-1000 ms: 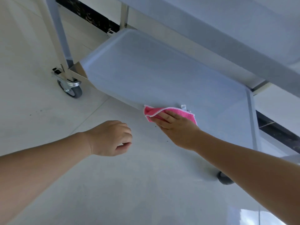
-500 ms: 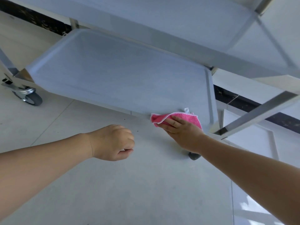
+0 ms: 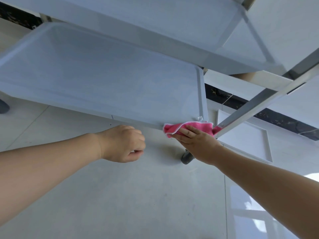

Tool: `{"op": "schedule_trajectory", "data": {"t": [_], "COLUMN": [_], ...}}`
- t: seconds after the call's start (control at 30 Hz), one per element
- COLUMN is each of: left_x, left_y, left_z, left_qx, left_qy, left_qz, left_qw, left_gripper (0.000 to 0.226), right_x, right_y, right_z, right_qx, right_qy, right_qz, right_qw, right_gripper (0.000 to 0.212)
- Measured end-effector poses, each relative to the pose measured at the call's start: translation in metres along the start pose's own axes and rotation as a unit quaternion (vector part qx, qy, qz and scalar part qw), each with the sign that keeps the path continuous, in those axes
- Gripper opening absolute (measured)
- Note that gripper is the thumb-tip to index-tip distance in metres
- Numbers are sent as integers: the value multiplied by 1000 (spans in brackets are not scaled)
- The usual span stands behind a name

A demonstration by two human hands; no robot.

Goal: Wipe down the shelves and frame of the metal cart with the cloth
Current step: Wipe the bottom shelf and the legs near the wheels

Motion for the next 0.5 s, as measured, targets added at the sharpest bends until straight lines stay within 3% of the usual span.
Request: {"op": "schedule_trajectory", "data": {"t": [0.4,0.5], "left_x": [-6,-8], "left_y": [-6,-12], "left_z": [-9,-23], "left_qx": [-57,-67], "left_qy": [50,74], "left_qz": [-21,-28], "left_qw": [997,995], "left_gripper": [29,30], "right_x": [-4,-24], "right_y": [-14,-36], "right_z": [38,67], "right_qx": [-33,-55], "right_qy": [38,54], "right_qz": [-29,19], "right_qw": [998,997], "right_gripper": [48,44]}}
Point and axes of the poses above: each hand's wrist, its own z-axis away from the middle knuckle, its own y-axis out of the palm, x = y × z, the point moved 3 cm from there along -z, towards the middle knuckle, and after that the axes turned 6 degrees about y, right-handed, at the moved point
